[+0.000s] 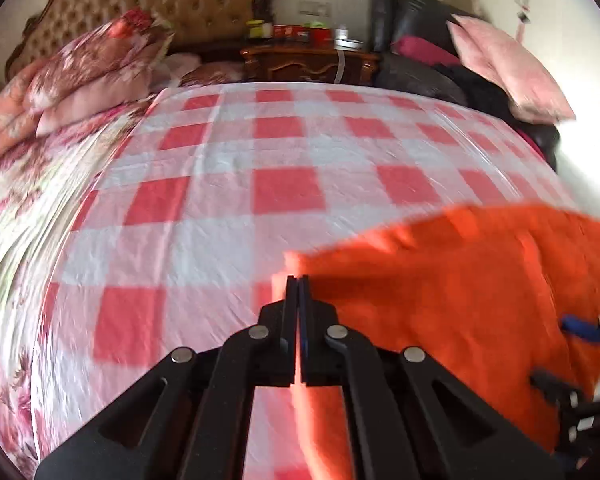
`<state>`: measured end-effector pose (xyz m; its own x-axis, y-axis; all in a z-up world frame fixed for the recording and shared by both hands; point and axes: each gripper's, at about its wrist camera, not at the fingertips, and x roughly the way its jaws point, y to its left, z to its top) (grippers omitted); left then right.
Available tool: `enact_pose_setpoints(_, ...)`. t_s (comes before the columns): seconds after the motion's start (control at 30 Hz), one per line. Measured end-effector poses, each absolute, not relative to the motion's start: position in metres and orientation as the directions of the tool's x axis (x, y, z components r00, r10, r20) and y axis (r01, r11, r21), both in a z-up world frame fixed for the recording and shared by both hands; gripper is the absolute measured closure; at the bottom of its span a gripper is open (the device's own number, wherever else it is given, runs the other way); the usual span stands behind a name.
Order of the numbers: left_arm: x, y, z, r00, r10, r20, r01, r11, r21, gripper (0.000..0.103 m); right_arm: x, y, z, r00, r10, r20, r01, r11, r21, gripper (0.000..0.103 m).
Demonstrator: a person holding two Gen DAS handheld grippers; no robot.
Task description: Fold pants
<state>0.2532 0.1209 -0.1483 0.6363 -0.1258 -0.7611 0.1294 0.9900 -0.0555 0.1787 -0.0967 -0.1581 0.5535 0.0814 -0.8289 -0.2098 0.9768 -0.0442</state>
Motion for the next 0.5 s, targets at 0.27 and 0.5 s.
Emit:
enact_pose_setpoints(0.27, 0.25, 0.109, -0.15, 0.587, -0.171, -0.791, 0.206, 0.977, -0.058, 0.1, 0.181, -0.1, -0.159, 0.548, 0.081, -0.832, -0.2, 0.979, -0.037, 0.03)
enact_pose_setpoints(0.5, 0.145, 0.109, -0.12, 0.686, -0.165, -0.708, 0.136, 0.986, -0.098, 0.1, 0.18, -0.1, -0.159, 0.554, 0.073, -0.829, -0.197, 0.979, -0.045, 0.028)
